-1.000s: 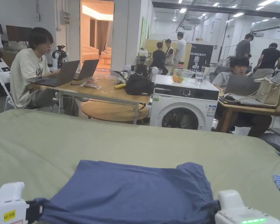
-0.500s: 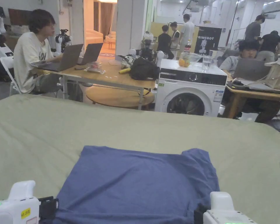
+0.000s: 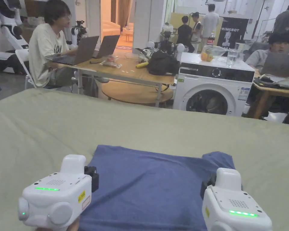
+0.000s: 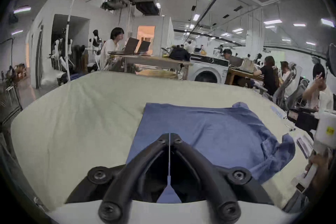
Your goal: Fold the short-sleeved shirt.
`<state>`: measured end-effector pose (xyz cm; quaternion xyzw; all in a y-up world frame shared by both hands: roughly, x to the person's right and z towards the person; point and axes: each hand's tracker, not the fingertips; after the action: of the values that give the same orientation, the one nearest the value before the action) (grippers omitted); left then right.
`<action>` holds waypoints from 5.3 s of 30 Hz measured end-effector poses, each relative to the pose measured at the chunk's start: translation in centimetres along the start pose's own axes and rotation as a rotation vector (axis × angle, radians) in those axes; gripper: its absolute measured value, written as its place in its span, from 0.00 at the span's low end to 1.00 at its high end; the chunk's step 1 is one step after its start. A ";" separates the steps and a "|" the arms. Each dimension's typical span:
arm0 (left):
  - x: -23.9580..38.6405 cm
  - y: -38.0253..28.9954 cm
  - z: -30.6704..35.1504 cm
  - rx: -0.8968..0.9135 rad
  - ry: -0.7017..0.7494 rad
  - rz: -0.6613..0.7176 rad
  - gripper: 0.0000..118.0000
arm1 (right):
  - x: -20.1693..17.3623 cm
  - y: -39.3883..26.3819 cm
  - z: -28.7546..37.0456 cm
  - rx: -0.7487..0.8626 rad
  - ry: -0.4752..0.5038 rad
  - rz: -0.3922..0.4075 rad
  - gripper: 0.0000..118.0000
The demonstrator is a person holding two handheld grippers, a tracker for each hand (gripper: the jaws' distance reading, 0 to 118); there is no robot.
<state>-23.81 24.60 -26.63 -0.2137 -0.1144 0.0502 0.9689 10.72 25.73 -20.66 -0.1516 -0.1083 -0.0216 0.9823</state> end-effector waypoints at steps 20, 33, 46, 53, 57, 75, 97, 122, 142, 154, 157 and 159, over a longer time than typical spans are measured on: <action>-9.6 13.3 -28.1 -0.526 -0.032 0.211 0.55 | 1.6 2.0 -11.7 -0.169 0.026 0.027 0.00; -6.2 8.9 -33.2 -0.643 0.095 -0.113 0.48 | 4.9 0.7 -13.5 -0.275 0.001 -0.014 0.00; -7.8 11.7 -28.4 -0.486 0.069 -0.084 0.00 | 14.7 5.7 -20.3 -0.405 -0.084 -0.011 0.50; -8.2 10.8 -26.5 -0.485 0.080 -0.069 0.00 | 16.4 4.2 -28.1 -0.617 -0.059 -0.032 0.50; -8.3 10.7 -25.6 -0.483 0.077 -0.058 0.00 | 16.0 1.6 -30.8 -0.768 -0.055 -0.034 0.50; -7.0 15.3 -16.0 -0.310 0.024 -0.034 0.00 | 16.3 11.3 -18.0 -0.315 -0.068 -0.050 0.00; -5.8 30.8 -2.9 0.017 0.047 -0.084 0.00 | 13.7 27.3 -5.5 0.078 -0.072 -0.032 0.00; -2.6 53.2 -4.6 0.277 0.078 -0.054 0.00 | 11.4 50.3 -8.3 0.346 -0.165 0.051 0.00; -6.2 27.9 -4.3 0.067 0.013 -0.060 0.00 | 13.2 26.6 -4.5 0.121 -0.140 0.054 0.00; -7.7 11.9 4.5 -0.040 -0.009 -0.032 0.00 | 12.7 10.8 6.7 -0.029 -0.122 0.101 0.00; -7.9 7.4 5.8 -0.099 -0.008 -0.057 0.00 | 12.9 6.5 8.1 -0.089 -0.136 0.099 0.00; -8.0 4.5 6.3 -0.143 0.020 -0.056 0.00 | 13.0 3.6 8.8 -0.132 -0.126 0.108 0.00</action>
<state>-33.35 30.06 -24.56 -0.2798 -0.1140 0.0127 0.9532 21.85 31.68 -10.66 -0.2226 -0.1598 0.0338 0.9611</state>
